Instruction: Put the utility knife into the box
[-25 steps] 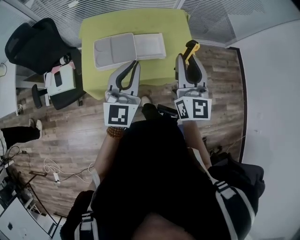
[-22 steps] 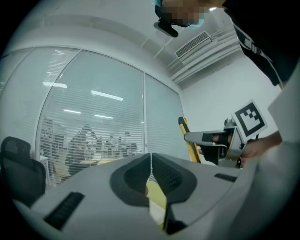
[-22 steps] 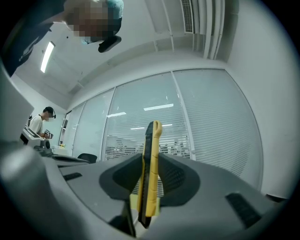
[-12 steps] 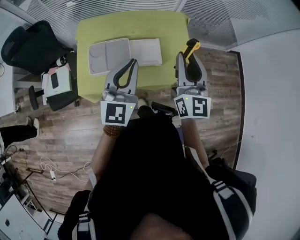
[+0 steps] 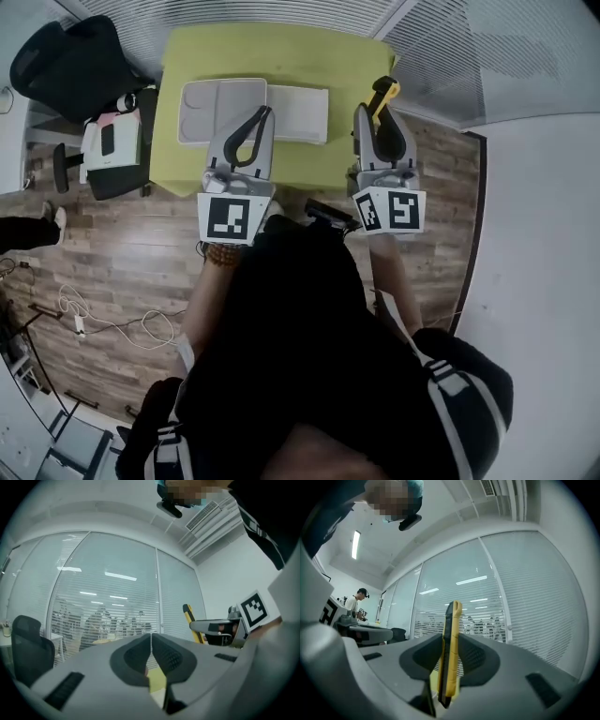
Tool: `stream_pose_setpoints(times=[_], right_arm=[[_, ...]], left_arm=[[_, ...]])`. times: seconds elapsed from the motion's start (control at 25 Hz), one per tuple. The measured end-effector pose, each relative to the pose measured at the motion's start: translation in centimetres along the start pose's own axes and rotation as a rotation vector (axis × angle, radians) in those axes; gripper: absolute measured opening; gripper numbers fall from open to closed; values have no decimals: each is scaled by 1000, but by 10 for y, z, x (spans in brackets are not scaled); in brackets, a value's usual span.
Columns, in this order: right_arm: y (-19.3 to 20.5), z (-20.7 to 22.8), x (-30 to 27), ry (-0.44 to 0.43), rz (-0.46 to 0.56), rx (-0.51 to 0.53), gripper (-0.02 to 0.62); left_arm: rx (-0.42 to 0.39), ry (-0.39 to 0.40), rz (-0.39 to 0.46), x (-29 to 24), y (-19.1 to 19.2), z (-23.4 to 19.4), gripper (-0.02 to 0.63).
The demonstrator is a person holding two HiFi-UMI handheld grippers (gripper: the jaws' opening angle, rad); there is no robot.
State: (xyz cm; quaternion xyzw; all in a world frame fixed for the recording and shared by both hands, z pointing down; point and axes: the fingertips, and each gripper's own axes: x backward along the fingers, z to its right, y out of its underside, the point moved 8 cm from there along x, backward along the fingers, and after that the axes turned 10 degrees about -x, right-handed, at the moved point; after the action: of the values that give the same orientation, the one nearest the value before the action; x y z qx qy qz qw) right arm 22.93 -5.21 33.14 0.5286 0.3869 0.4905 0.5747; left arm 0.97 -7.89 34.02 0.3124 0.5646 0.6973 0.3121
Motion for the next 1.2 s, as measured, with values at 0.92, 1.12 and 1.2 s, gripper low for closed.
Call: stream_pose_setpoints(times=[0.92,1.12,1.2], right_arm=[[7,16,-31,-60,-32,6,104],[10,12,-39,-75,-61,3,104],[17,12,-41,-80,-76,-2,104]], left_arm=[[-13,12,-11,-11,9,-5,20],[-8,-20,-17,-6,8,-15,20],[-11,-33,-23,-4,12,-18,20]])
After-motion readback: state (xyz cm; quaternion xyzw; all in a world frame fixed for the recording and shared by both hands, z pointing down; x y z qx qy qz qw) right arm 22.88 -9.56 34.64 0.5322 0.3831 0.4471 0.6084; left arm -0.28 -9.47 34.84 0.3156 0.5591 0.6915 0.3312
